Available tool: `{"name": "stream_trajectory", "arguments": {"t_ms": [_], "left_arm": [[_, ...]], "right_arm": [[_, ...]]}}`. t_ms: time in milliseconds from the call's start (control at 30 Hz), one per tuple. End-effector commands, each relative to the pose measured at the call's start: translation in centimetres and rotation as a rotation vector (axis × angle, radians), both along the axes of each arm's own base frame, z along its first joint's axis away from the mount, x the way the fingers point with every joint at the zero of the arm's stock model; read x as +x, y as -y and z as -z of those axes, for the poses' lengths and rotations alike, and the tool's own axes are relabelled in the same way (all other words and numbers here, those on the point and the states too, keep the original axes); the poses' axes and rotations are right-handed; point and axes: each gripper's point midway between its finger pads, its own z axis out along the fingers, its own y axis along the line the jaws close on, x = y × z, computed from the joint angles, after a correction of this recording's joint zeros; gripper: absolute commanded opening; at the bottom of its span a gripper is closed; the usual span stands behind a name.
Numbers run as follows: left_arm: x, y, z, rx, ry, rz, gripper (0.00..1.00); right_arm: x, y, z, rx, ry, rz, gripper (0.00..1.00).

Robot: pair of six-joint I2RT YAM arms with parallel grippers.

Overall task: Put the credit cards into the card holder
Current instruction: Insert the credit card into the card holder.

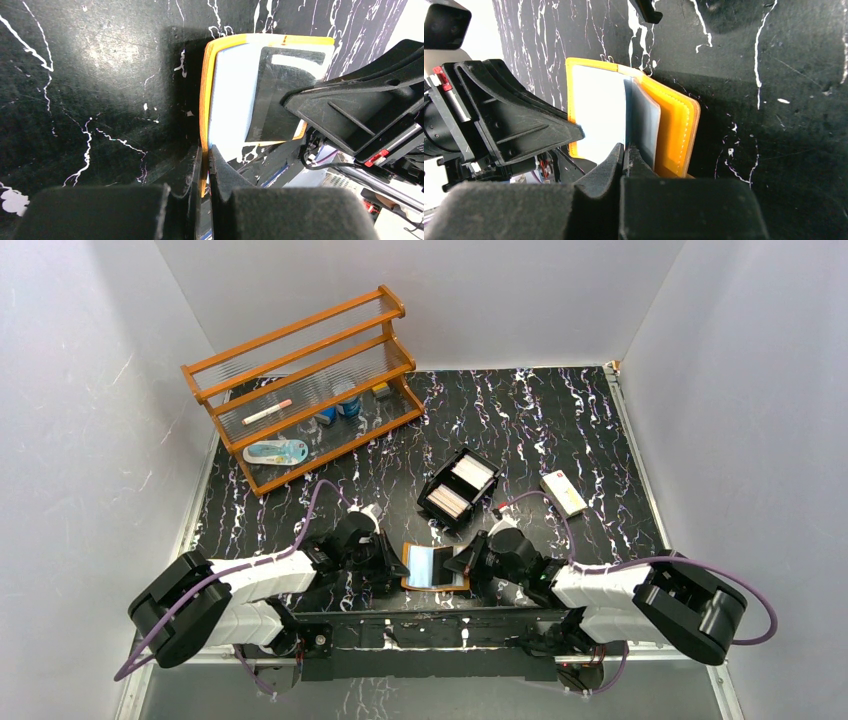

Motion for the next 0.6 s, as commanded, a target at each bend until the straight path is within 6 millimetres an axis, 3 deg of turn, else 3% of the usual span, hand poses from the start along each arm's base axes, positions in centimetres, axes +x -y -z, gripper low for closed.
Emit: {"name": "stream_trajectory", "arguments": {"t_ms": [0,233,567], "left_arm": [[-0.3,-0.3,0.5,0.03,0.002,0.007,0.01],[-0.4,-0.6,0.9,0.055,0.007,0.01,0.01],[-0.4,-0.9,1.2,0.087,0.013,0.016,0.02]], "right_arm": [[-0.3,-0.7,-0.1,0.036,0.006,-0.002,0.0],[-0.2,-0.7,-0.9,0.097,-0.007,0.029,0.0],[-0.3,-0.1,0.2,0.082,-0.049,0.072,0.0]]}}
